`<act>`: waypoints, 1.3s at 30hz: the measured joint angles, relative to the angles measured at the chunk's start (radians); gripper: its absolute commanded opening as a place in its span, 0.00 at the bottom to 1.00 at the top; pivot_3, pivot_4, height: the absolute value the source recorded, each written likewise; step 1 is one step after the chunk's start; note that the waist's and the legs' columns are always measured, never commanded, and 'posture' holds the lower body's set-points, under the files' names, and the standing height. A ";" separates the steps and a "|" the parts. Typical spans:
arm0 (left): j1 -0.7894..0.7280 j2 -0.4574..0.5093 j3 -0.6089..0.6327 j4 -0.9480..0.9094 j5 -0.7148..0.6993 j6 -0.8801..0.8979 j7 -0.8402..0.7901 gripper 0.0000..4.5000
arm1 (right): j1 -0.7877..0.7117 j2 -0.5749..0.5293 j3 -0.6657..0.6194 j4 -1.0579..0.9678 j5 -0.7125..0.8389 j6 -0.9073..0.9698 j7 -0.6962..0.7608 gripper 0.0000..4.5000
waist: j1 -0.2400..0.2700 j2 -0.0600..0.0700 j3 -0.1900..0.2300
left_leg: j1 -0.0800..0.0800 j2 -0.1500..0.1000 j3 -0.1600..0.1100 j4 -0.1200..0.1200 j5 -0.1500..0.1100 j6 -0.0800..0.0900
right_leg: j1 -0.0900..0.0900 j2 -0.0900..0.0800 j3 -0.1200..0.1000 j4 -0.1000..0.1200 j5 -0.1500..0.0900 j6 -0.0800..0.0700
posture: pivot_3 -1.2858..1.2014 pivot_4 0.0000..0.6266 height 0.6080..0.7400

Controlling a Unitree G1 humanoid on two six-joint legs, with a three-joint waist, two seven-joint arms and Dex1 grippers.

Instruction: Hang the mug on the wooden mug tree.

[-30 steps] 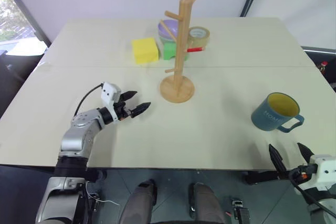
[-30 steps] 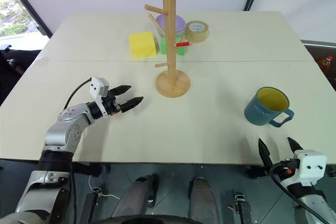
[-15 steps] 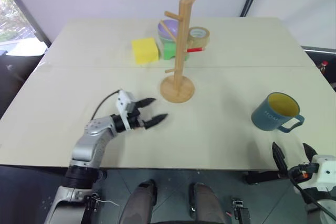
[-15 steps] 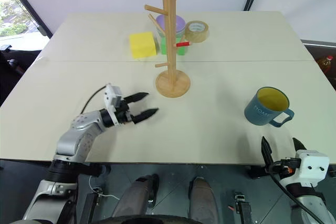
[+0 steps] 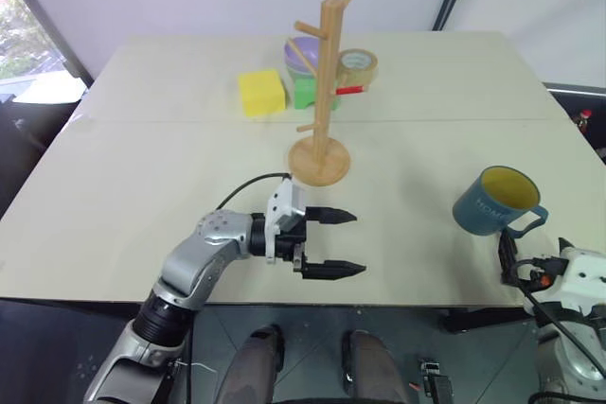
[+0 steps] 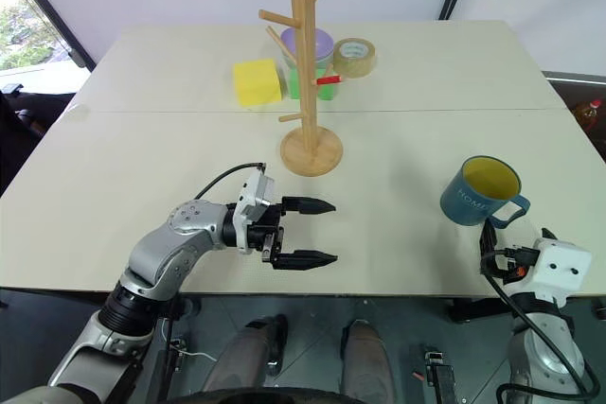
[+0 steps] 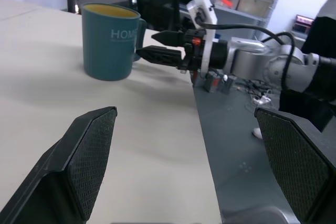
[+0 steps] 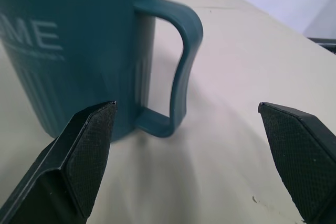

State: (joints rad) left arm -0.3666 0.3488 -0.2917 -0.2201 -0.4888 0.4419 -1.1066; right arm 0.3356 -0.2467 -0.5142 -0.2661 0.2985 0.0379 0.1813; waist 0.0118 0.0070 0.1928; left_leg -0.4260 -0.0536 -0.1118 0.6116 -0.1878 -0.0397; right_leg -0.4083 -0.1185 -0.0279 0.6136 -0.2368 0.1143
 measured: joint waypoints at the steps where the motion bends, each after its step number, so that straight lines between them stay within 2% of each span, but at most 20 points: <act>1: 0.000 0.001 0.000 0.000 0.001 -0.001 -0.001 1.00 | -0.003 0.000 -0.001 0.006 -0.001 0.000 -0.001 0.99 | 0.000 0.000 0.000 | 0.000 0.000 0.000 0.000 0.000 0.000 | 0.000 0.000 0.000 0.000 0.000 -0.001 | 0.52 0.24 1.00; 13: -0.001 0.000 -0.002 0.000 0.020 -0.038 -0.001 1.00 | -0.081 -0.049 -0.002 0.105 -0.010 0.000 -0.005 0.99 | -0.001 0.000 0.000 | 0.000 0.000 0.000 0.001 0.000 0.000 | 0.000 0.000 0.000 0.001 0.000 0.000 | 0.52 0.24 1.00; 16: -0.001 -0.001 -0.002 0.000 0.022 -0.039 0.003 1.00 | -0.099 -0.054 -0.002 0.120 -0.009 0.000 -0.003 0.83 | 0.000 0.000 0.000 | 0.000 -0.001 0.000 0.001 0.000 0.000 | 0.000 0.001 0.000 0.001 0.000 0.000 | 0.52 0.24 1.00; 23: -0.001 -0.004 -0.003 -0.019 0.022 -0.038 0.030 1.00 | -0.145 -0.079 -0.002 0.177 0.002 -0.002 0.038 0.03 | -0.001 0.000 0.000 | 0.001 -0.001 0.000 0.001 0.000 0.000 | 0.001 0.000 0.000 0.002 0.000 0.000 | 0.52 0.24 1.00; 31: 0.006 -0.005 0.015 -0.015 0.020 -0.041 0.066 1.00 | -0.132 -0.111 0.030 0.144 -0.006 -0.006 0.089 0.01 | -0.002 0.002 0.000 | 0.001 -0.002 0.000 0.001 0.000 0.001 | 0.000 0.001 0.000 0.002 0.000 0.000 | 0.52 0.24 1.00; 35: -0.013 0.005 0.109 0.085 0.024 -0.083 0.112 1.00 | -0.129 -0.266 0.118 -0.076 -0.009 0.062 0.206 0.01 | -0.014 0.003 0.000 | 0.003 -0.001 0.001 0.002 0.000 0.001 | 0.000 0.002 0.000 0.005 0.000 0.000 | 0.52 0.24 1.00; 39: -0.058 0.053 0.232 0.213 0.027 -0.142 0.137 1.00 | -0.280 -0.460 0.195 -0.264 0.027 0.210 0.306 0.01 | -0.023 0.001 0.001 | 0.002 0.000 0.000 0.002 0.000 0.000 | 0.001 0.002 -0.001 0.005 0.000 0.000 | 0.52 0.24 1.00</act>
State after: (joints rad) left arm -0.4248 0.4014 -0.0598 -0.0066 -0.4618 0.3000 -0.9694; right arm 0.0556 -0.7064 -0.3193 -0.5296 0.3250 0.2479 0.4869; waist -0.0117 0.0082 0.1937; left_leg -0.4237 -0.0540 -0.1122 0.6139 -0.1875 -0.0393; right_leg -0.4077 -0.1163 -0.0293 0.6189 -0.2365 0.1142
